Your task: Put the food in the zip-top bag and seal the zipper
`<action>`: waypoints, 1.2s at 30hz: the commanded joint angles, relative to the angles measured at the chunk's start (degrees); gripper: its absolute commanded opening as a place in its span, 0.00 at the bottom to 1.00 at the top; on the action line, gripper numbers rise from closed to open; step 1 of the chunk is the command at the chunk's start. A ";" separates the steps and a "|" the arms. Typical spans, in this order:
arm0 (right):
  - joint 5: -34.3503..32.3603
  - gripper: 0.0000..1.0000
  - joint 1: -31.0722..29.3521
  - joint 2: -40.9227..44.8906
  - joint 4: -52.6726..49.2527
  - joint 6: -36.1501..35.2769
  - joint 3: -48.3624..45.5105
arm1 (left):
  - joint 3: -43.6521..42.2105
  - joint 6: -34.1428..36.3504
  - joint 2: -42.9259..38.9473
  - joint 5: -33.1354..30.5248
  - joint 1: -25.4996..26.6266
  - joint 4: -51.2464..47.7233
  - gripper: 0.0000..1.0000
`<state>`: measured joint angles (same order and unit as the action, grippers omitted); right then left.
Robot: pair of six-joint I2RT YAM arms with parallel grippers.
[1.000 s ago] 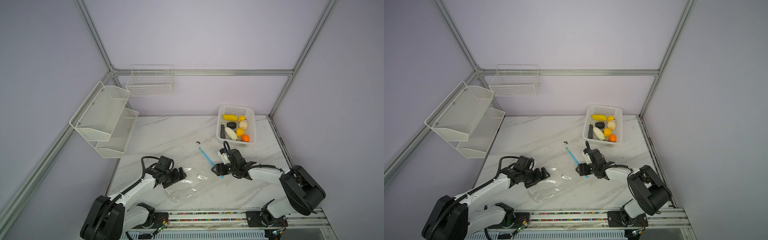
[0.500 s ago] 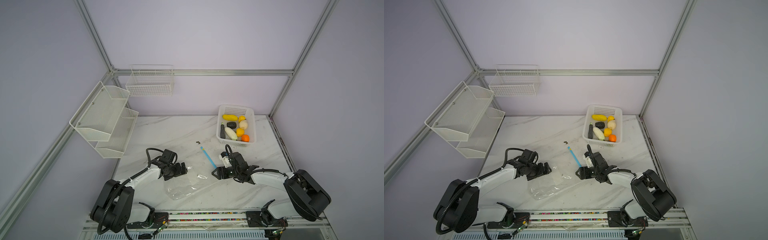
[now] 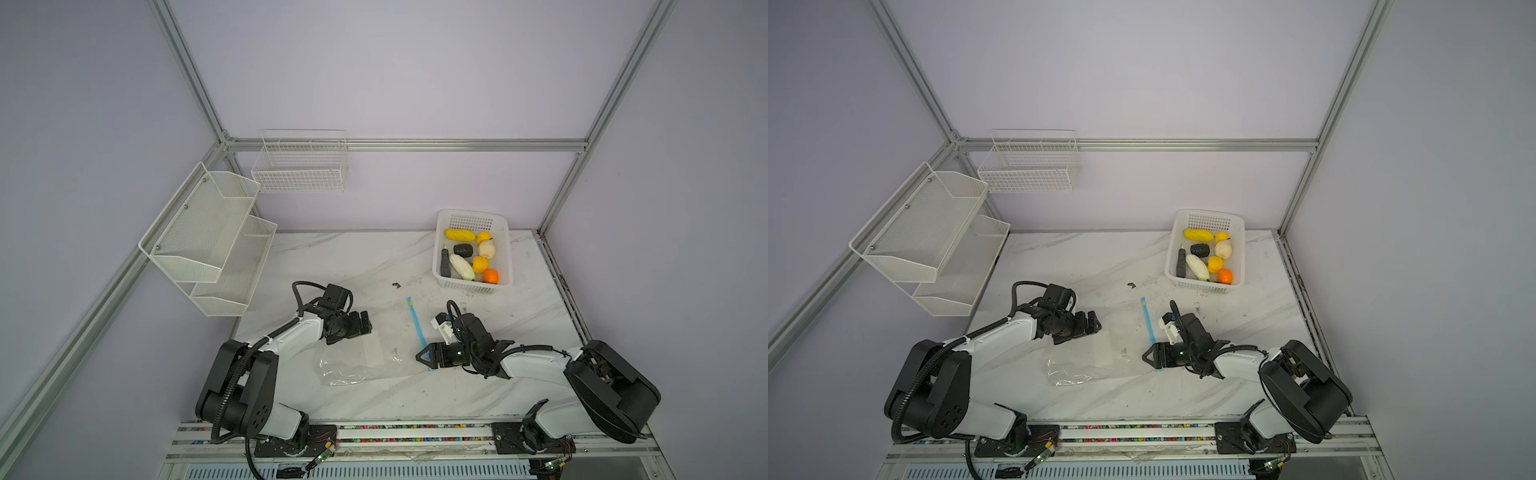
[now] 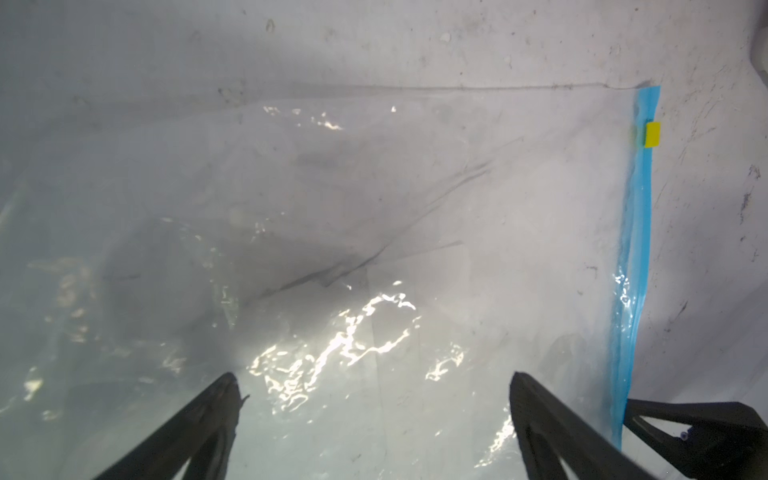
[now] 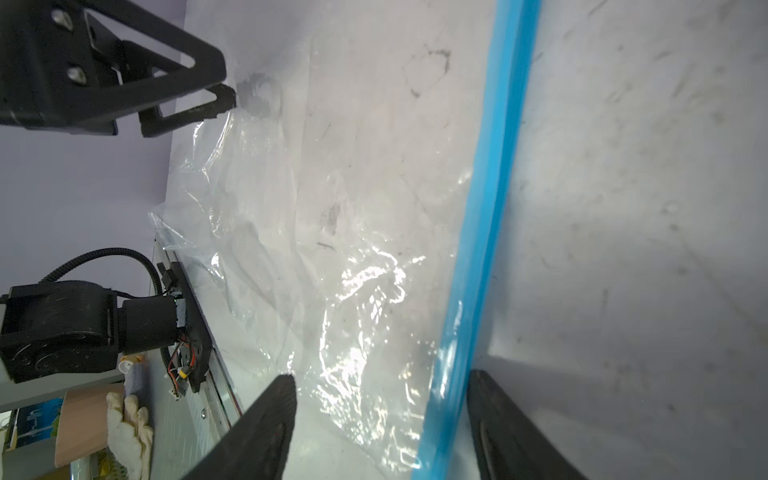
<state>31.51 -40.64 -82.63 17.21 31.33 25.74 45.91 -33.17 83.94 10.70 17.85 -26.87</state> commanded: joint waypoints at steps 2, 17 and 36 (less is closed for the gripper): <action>0.03 0.69 -3.15 -2.44 3.64 3.90 0.10 | 6.30 2.25 -1.21 0.16 -0.62 -1.38 1.00; -0.76 0.47 -1.84 -3.11 -1.17 5.86 4.90 | -0.20 -3.71 -9.49 7.41 8.36 4.70 0.90; 3.79 0.37 4.38 -5.20 5.77 5.50 2.72 | -2.51 -4.01 3.65 14.00 9.33 17.24 0.76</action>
<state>33.69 -36.62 -86.65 20.60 36.45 28.95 45.89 -36.88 87.22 22.83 27.07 -13.06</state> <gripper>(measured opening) 0.372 0.761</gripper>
